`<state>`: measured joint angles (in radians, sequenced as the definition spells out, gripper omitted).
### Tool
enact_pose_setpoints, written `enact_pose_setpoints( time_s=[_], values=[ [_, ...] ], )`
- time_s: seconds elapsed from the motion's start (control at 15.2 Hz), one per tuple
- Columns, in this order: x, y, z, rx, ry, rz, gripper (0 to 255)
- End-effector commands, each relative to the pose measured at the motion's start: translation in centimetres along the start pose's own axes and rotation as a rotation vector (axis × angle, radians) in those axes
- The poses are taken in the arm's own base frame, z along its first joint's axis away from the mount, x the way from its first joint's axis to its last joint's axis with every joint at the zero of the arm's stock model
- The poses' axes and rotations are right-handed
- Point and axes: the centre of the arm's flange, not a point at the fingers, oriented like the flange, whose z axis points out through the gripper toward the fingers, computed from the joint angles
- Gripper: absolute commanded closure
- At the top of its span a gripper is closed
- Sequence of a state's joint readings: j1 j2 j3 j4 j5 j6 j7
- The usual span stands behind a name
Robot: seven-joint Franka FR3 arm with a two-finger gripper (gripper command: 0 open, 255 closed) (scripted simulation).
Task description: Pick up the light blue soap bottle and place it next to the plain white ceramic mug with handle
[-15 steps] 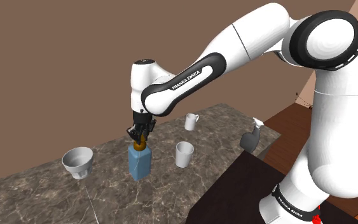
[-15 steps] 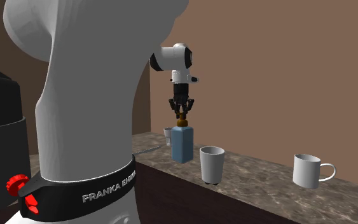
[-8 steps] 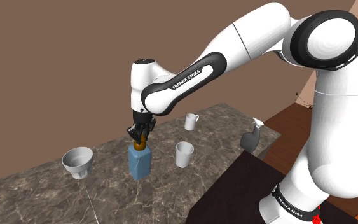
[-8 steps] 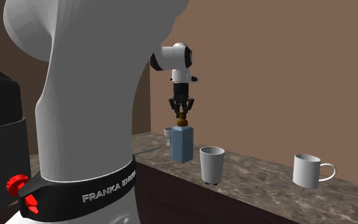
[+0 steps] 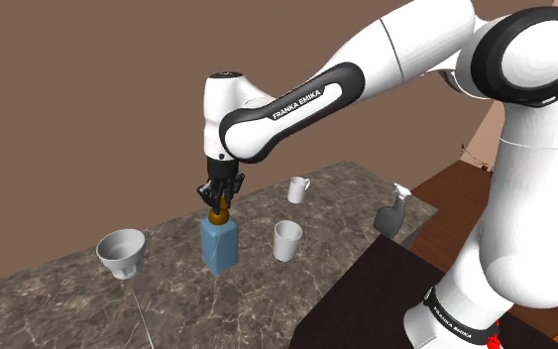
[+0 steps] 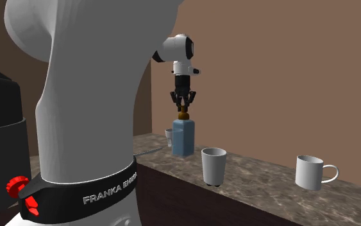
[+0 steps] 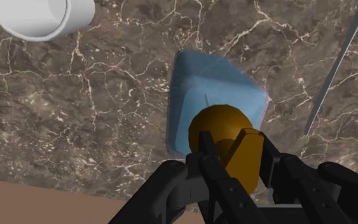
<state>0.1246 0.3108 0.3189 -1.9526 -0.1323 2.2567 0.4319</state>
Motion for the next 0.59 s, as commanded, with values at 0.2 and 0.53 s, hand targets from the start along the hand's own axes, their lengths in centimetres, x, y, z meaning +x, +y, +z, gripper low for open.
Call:
enact_pose_setpoints(
  time_s=[0.2,0.53],
  values=[
    [0.1,0.0,-2.7,0.0,0.0,0.0,255],
    [0.1,0.0,-5.3,0.0,0.0,0.0,255]
  ],
)
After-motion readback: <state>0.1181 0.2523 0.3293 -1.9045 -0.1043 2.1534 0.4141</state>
